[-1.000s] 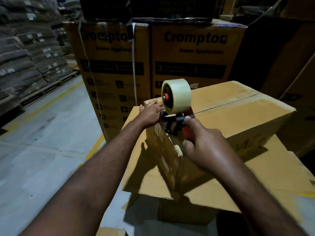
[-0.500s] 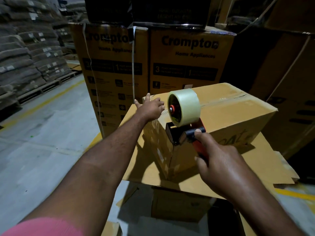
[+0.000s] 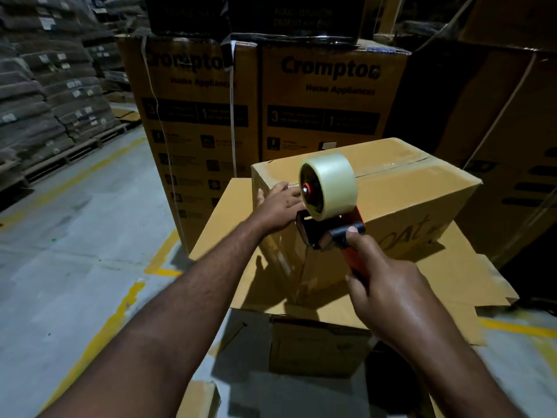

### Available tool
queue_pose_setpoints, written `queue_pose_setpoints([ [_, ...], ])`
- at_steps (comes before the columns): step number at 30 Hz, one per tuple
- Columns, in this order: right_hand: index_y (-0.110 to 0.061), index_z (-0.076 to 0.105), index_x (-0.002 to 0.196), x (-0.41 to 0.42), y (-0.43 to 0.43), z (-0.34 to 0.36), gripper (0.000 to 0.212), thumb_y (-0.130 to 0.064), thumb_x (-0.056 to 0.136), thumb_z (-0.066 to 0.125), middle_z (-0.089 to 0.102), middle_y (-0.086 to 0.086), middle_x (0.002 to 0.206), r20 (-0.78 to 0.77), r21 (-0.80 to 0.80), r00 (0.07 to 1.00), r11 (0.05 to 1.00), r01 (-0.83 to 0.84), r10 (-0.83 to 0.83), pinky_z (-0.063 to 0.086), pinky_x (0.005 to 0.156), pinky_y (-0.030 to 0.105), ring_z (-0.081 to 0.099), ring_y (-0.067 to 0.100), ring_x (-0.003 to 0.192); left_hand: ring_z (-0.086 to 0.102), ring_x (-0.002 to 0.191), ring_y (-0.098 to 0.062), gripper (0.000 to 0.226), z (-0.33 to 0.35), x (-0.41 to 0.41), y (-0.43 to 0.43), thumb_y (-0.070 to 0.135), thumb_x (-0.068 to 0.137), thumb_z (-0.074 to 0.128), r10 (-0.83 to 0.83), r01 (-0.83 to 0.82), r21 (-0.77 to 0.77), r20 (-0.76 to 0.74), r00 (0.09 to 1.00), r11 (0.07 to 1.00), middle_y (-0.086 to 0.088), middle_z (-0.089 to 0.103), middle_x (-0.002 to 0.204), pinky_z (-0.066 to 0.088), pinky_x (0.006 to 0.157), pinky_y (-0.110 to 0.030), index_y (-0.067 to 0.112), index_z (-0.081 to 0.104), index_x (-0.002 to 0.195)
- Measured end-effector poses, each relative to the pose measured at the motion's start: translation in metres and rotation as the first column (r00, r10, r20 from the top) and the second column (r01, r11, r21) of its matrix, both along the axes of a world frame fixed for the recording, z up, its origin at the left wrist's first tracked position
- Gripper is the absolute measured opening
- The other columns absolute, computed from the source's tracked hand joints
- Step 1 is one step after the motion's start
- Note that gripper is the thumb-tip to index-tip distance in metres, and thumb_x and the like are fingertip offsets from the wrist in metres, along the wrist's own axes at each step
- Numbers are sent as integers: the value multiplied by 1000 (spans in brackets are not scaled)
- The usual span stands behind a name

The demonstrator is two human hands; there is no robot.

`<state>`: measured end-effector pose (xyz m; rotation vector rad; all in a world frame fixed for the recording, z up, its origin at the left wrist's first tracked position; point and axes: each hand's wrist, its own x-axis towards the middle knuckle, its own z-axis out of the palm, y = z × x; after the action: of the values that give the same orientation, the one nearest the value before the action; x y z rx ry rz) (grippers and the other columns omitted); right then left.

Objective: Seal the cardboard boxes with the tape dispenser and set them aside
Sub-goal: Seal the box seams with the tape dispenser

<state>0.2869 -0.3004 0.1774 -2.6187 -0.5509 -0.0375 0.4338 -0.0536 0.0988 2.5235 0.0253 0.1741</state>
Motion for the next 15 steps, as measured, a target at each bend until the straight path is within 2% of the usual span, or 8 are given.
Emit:
queue_pose_setpoints([
  [3,-51,1,146,-19,0,-12,74,-32,99,55,49,-12,83,20,-26,1000,1000,-13,13,43,61,15,50,0,71,1,156,-16,44,9,-4,0,37,106,47,25,-24,27,-24,999,999,8,19,168,-12,119,-64,30,48,150],
  [7,-47,-9,151,-27,0,-32,79,-35,101,51,49,-11,95,20,-18,1000,1000,25,-25,34,58,15,48,2,76,0,156,-15,43,14,-6,-1,33,106,46,33,-29,58,-64,997,998,8,20,168,-12,119,-65,31,50,148],
  [12,-47,-9,153,-36,-8,-44,79,-37,101,50,50,-12,103,-6,30,999,999,36,-36,36,71,16,47,3,84,-1,156,-15,44,25,-15,-5,37,107,41,7,-4,29,-96,995,1000,9,17,168,-13,120,-63,31,47,150],
  [15,-47,-8,153,-38,-10,-52,79,-39,101,50,55,-12,111,-2,69,999,996,52,-52,43,81,17,49,2,90,-6,156,-17,46,28,-16,0,39,107,35,-8,18,60,-166,986,998,11,16,168,-14,117,-67,31,45,151],
])
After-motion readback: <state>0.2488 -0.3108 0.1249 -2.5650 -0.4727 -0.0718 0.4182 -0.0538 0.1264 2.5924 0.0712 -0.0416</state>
